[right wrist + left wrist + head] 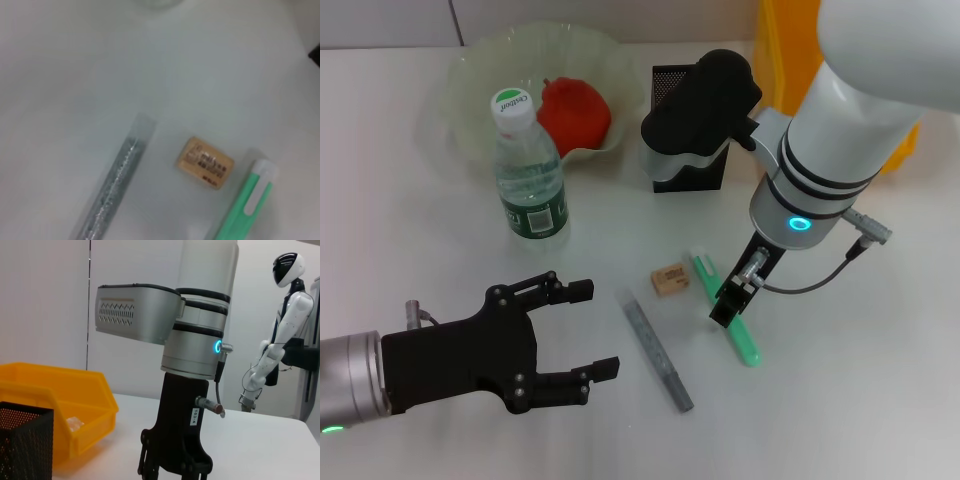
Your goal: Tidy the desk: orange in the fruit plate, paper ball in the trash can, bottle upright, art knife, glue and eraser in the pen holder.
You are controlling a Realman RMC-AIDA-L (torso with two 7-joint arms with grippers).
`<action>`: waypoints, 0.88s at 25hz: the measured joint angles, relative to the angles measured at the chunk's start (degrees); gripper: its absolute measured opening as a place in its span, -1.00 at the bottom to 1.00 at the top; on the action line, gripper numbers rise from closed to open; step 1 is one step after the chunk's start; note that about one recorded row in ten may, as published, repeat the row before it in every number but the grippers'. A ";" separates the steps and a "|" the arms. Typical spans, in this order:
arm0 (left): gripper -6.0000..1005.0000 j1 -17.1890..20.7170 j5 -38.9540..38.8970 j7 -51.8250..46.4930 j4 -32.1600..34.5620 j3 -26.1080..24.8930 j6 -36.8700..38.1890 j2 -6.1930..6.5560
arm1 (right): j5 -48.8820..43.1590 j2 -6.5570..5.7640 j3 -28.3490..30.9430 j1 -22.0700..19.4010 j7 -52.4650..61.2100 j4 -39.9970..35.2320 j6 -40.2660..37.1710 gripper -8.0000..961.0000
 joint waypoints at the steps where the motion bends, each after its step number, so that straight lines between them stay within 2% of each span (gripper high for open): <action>1: 0.68 0.00 0.00 0.00 0.00 0.00 0.00 0.00 | 0.22 0.00 0.21 0.05 0.00 0.41 0.12 0.52; 3: 0.68 -0.04 -0.10 0.01 -0.46 0.00 0.00 0.00 | 0.28 0.00 0.23 0.08 0.00 0.54 0.16 0.51; 8: 0.68 -0.10 -0.16 0.04 -0.58 -0.08 0.02 0.00 | 2.59 0.00 0.66 0.14 0.00 1.10 0.56 0.02; 14: 0.68 -0.03 -0.16 0.05 -0.57 -0.09 0.04 0.01 | 3.74 0.00 0.83 0.54 0.00 2.35 0.75 -0.16; 22: 0.68 -0.05 -0.15 0.12 -0.54 -0.10 0.03 0.00 | 3.91 0.00 0.84 1.05 0.00 4.27 1.59 -0.20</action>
